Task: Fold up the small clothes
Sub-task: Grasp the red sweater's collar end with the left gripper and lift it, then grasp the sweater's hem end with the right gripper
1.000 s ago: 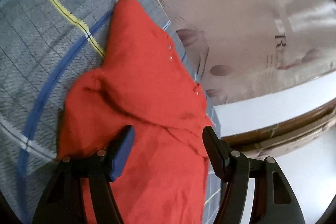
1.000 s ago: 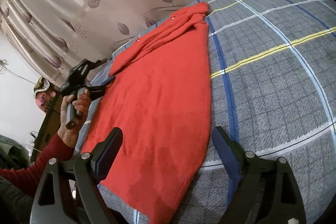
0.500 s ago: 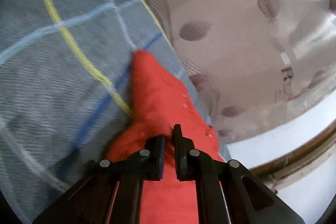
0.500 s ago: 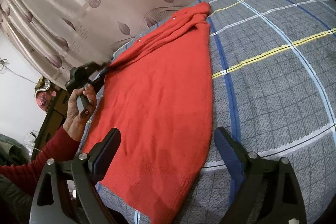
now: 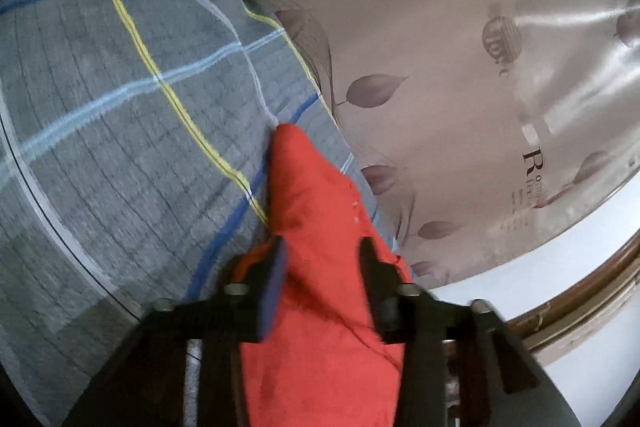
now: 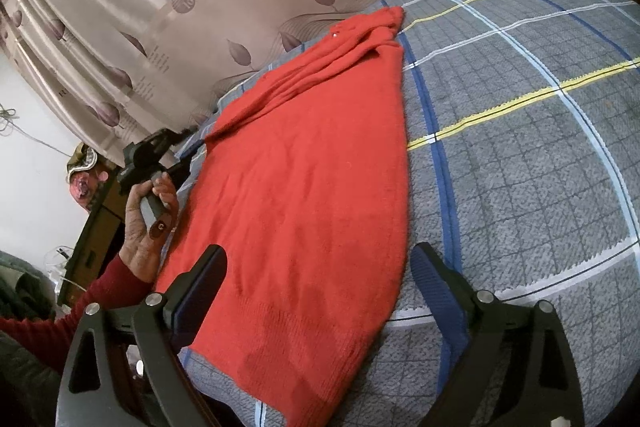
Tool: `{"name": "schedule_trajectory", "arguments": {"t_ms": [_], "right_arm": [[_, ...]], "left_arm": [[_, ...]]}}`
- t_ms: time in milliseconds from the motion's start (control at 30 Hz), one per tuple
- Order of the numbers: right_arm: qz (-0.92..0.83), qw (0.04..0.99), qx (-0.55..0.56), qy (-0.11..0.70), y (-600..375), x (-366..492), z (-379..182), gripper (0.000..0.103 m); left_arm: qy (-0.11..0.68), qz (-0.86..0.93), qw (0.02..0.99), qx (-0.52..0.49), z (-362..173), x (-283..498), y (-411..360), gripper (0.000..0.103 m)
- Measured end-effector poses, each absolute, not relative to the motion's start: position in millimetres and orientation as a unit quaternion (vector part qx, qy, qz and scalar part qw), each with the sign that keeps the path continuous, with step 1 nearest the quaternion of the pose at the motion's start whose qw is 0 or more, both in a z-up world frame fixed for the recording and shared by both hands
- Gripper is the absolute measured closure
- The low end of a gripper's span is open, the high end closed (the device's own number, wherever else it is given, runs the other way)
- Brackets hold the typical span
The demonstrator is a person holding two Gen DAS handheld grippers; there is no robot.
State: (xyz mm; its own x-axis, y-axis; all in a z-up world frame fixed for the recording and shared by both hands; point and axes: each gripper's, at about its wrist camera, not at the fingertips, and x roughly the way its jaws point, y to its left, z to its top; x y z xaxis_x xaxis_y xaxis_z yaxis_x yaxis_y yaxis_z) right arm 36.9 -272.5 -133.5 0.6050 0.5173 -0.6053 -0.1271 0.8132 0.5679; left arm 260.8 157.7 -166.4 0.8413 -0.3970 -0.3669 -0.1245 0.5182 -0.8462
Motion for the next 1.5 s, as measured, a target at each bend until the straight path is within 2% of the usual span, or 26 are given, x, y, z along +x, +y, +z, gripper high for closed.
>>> {"name": "schedule_trajectory", "arguments": {"t_ms": [67, 200, 433, 533, 800, 967, 1000, 1033, 1067, 1100, 1133, 1167, 1200, 1267, 1300, 1400, 1500], "right_arm": [[0.188, 0.863, 0.243, 0.402, -273.2, 35.1, -134.0, 0.011], [0.187, 0.861, 0.248, 0.403, -274.8, 36.4, -133.7, 0.011], [0.193, 0.845, 0.285, 0.410, -288.3, 27.8, -133.5, 0.010], [0.196, 0.837, 0.304, 0.410, -297.1, 21.2, -133.5, 0.010], [0.226, 0.824, 0.264, 0.447, -274.9, 5.0, -133.0, 0.011], [0.238, 0.820, 0.262, 0.449, -266.0, 1.9, -134.3, 0.012], [0.247, 0.817, 0.270, 0.446, -266.9, 4.6, -135.8, 0.014], [0.249, 0.813, 0.279, 0.446, -268.2, 7.6, -139.0, 0.027], [0.245, 0.809, 0.289, 0.449, -270.4, 10.7, -144.1, 0.050], [0.238, 0.805, 0.301, 0.452, -273.8, 13.6, -149.9, 0.060], [0.235, 0.801, 0.312, 0.453, -277.4, 16.1, -154.3, 0.078], [0.231, 0.795, 0.330, 0.454, -283.4, 17.5, -160.6, 0.091], [0.231, 0.789, 0.347, 0.451, -288.4, 16.2, -164.6, 0.094], [0.240, 0.784, 0.362, 0.444, -293.5, 11.1, -165.8, 0.095], [0.240, 0.785, 0.357, 0.444, -293.2, 6.4, -165.4, 0.095], [0.259, 0.781, 0.348, 0.449, -289.8, 2.0, -165.0, 0.095], [0.267, 0.774, 0.356, 0.450, -287.3, 4.8, -165.0, 0.092]], "left_arm": [[0.266, -0.064, 0.843, -0.464, -159.3, 255.4, 163.5, 0.058], [0.302, -0.078, 0.845, -0.435, -155.2, 241.6, 166.1, 0.058], [0.423, -0.155, 0.830, -0.328, -157.8, 173.0, 146.9, 0.055], [0.460, -0.187, 0.806, -0.321, -167.5, 140.8, 147.3, 0.053], [0.489, -0.262, 0.751, -0.357, -180.2, 81.8, 138.1, 0.053], [0.477, -0.280, 0.761, -0.338, -175.2, 67.9, 120.7, 0.053], [0.477, -0.289, 0.756, -0.342, -175.4, 68.5, 117.4, 0.053], [0.476, -0.302, 0.750, -0.346, -176.0, 70.5, 114.5, 0.053], [0.473, -0.305, 0.750, -0.348, -175.6, 72.8, 112.9, 0.053], [0.467, -0.301, 0.751, -0.356, -175.8, 72.7, 113.7, 0.054], [0.462, -0.302, 0.750, -0.366, -175.8, 74.0, 115.2, 0.055], [0.457, -0.304, 0.747, -0.375, -176.6, 73.7, 117.4, 0.061], [0.454, -0.299, 0.747, -0.383, -178.4, 73.3, 120.5, 0.065], [0.458, -0.286, 0.747, -0.388, -185.1, 71.3, 126.1, 0.085], [0.460, -0.285, 0.745, -0.389, -188.0, 70.1, 127.5, 0.088], [0.462, -0.295, 0.742, -0.386, -188.6, 67.2, 125.7, 0.090], [0.470, -0.281, 0.767, -0.335, -182.6, 68.0, 111.4, 0.087]]}}
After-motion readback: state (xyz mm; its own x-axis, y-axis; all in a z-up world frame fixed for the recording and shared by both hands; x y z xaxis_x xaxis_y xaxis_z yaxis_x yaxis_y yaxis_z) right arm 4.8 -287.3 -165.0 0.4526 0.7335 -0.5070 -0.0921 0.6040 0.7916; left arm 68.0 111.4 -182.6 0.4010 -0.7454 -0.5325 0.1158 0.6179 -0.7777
